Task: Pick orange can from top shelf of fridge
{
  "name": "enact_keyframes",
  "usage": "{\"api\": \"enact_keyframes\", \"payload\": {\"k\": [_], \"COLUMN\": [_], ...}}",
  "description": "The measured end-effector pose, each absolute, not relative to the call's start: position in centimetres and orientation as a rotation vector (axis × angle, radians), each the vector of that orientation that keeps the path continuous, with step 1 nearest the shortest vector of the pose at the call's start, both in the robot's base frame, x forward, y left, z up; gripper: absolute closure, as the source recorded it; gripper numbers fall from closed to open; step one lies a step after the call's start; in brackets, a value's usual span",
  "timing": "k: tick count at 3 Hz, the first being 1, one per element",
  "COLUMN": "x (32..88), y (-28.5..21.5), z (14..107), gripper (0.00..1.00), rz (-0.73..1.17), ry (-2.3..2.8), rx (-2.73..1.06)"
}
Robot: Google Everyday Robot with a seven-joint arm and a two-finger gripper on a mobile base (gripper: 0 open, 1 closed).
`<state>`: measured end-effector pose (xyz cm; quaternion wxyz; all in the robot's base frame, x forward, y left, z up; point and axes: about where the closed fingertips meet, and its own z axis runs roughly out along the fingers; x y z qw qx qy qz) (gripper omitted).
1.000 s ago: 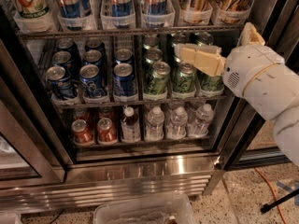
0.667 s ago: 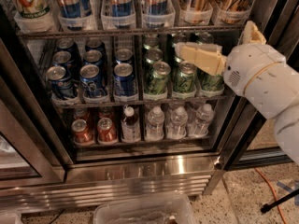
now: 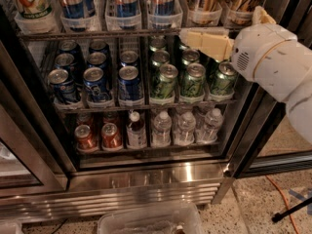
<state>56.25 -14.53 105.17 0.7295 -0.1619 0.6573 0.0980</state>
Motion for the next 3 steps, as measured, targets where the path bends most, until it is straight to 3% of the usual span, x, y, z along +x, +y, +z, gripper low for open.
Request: {"api": "enact_keyframes", "payload": {"k": [3], "x": [56.7], "y": [-12.4], "z": [104.2], "gripper": [0.0], "rz": [0.199], "ry": [1.377], "rx": [-0.362]}}
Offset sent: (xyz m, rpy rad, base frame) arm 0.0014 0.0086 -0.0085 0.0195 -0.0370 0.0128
